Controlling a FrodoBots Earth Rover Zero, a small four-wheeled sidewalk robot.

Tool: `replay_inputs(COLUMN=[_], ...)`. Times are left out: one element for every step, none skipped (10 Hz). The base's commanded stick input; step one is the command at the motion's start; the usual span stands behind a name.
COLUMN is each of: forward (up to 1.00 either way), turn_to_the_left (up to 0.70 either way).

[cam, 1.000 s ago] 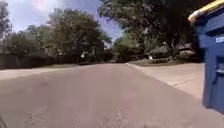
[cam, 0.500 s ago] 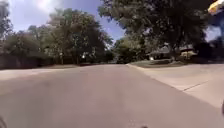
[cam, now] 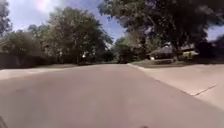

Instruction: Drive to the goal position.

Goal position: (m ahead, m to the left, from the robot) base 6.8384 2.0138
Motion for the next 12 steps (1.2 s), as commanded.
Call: replay_inputs(forward=[0.70,0.70,0.70,0.70,0.70,0.70,0.70,0.70,0.70,0.70,0.70,0.70], turn_to_the_left=[0.00,0.00,0.00,0.00,0.00,0.00,0.00,0.00,0.00,0.00,0.00,0.00])
